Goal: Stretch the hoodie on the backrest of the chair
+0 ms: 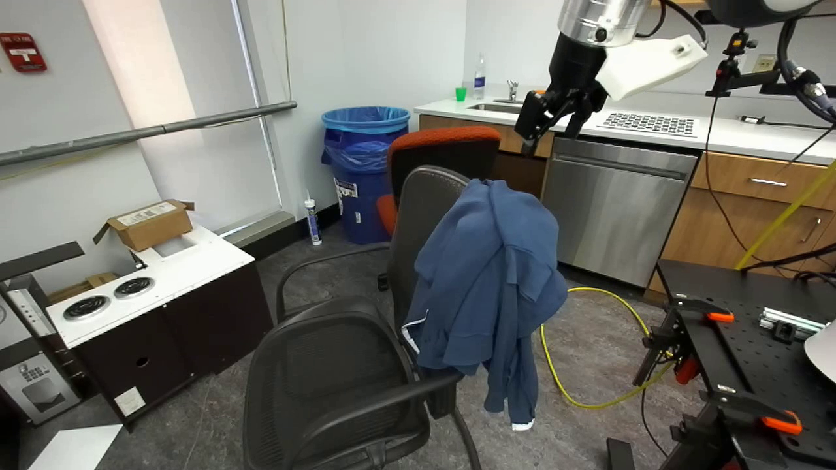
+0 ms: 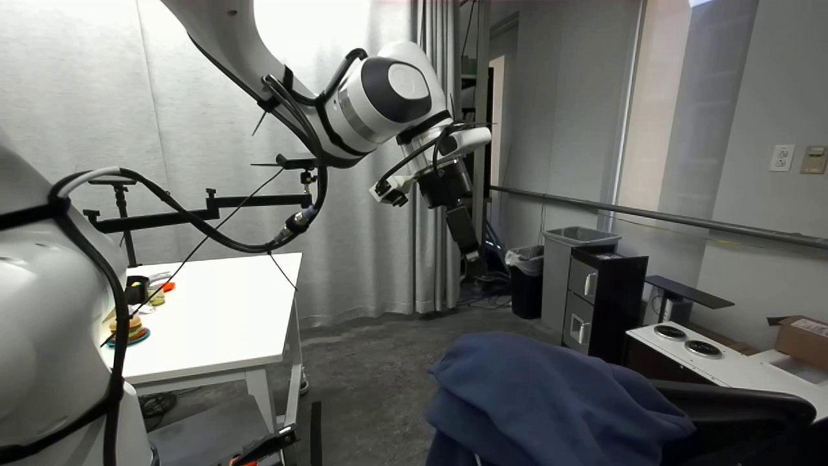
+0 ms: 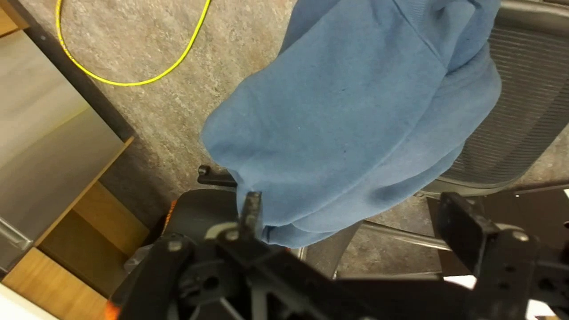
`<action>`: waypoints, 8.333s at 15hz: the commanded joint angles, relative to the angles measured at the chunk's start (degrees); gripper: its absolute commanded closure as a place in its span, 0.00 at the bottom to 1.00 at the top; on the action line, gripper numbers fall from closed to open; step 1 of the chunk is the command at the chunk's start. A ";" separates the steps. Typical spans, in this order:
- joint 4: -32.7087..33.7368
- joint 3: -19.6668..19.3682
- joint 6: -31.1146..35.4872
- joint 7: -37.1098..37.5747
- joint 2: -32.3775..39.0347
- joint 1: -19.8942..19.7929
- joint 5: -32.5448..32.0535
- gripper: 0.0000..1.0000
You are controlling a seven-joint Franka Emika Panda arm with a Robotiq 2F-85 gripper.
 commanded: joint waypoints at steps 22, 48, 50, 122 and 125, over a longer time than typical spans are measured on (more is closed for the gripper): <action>12.58 -10.12 5.21 6.93 23.39 8.47 -8.75 0.00; 11.22 -13.25 5.85 5.23 24.17 8.71 -7.74 0.00; 10.78 -14.49 5.82 4.52 24.88 8.15 -7.28 0.00; 88.98 -15.69 -16.98 -38.51 76.26 24.99 -24.41 0.99; 94.97 -15.80 -16.65 -42.19 80.83 24.66 -23.12 0.99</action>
